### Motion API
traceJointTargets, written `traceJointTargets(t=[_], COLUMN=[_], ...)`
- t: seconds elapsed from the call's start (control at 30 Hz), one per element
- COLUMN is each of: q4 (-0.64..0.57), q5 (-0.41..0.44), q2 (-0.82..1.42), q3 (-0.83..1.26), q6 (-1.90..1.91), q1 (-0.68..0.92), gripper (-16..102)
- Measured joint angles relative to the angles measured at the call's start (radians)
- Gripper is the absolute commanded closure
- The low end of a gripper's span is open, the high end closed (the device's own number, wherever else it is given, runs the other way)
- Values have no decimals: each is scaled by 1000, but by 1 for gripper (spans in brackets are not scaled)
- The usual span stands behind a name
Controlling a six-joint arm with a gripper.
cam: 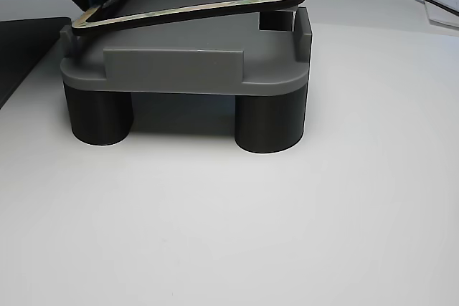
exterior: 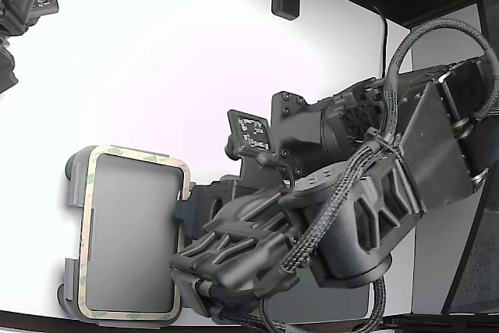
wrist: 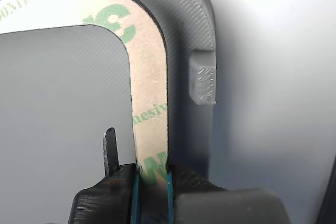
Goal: Move top rectangular frame to the holder.
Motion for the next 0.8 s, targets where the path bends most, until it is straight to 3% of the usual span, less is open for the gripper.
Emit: traceJointTargets(t=[0.47, 0.8], q4=[0, 0], q5=[-9, -12], q2=[-9, -11], q3=[5, 2], q6=[0, -6], q1=[-2, -2], gripper=[96, 89])
